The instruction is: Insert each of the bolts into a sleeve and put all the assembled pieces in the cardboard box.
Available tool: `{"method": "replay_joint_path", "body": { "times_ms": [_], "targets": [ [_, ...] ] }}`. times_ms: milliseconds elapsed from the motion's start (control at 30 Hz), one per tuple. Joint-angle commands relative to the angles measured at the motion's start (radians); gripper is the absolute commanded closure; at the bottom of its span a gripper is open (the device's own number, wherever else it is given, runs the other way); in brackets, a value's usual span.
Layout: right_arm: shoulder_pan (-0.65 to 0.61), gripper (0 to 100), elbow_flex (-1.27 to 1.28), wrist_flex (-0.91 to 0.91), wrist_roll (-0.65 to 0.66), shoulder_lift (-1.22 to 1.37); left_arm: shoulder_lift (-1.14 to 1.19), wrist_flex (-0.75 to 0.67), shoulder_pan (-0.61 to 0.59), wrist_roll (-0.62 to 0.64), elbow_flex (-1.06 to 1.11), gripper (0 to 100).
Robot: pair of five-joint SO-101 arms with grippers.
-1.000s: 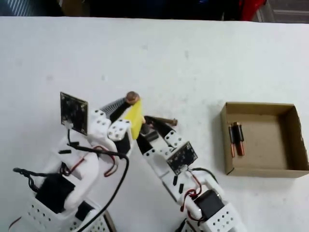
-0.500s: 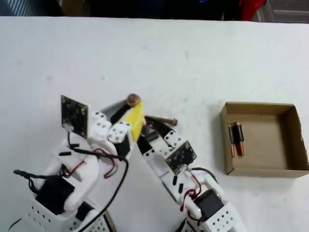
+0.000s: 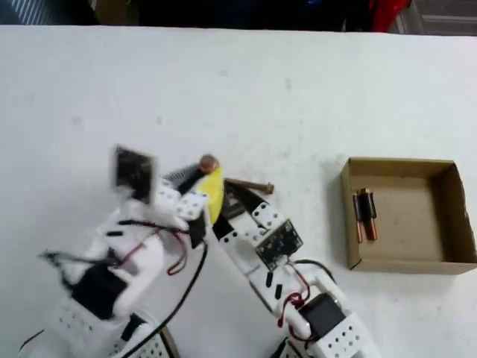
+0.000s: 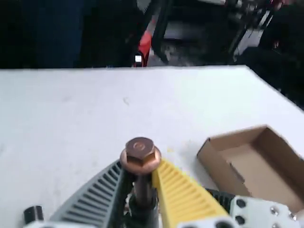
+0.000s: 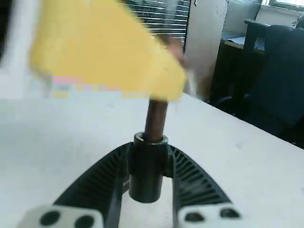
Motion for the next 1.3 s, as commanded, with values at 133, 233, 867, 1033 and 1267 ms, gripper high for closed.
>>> {"method": "replay_joint_path", "body": {
  "times_ms": [133,233,867,1033,1267],
  "targets": [
    [0.005,98.1,0.009,-0.022,0.012,-0.019,-0.018,-0.048,0.044,0.000,0.071,98],
    [0.007,98.1,0.009,-0.021,0.012,-0.019,-0.018,-0.049,0.044,-0.049,0.066,98],
    [0.007,98.1,0.009,-0.018,0.012,-0.019,-0.018,-0.048,0.042,-0.127,0.074,72],
    [0.007,98.1,0.009,-0.018,0.012,-0.018,-0.018,-0.049,0.042,-0.127,0.069,72],
    [0.007,98.1,0.009,-0.018,0.012,-0.018,-0.018,-0.046,-0.015,-0.135,0.074,72]
  ]
}}
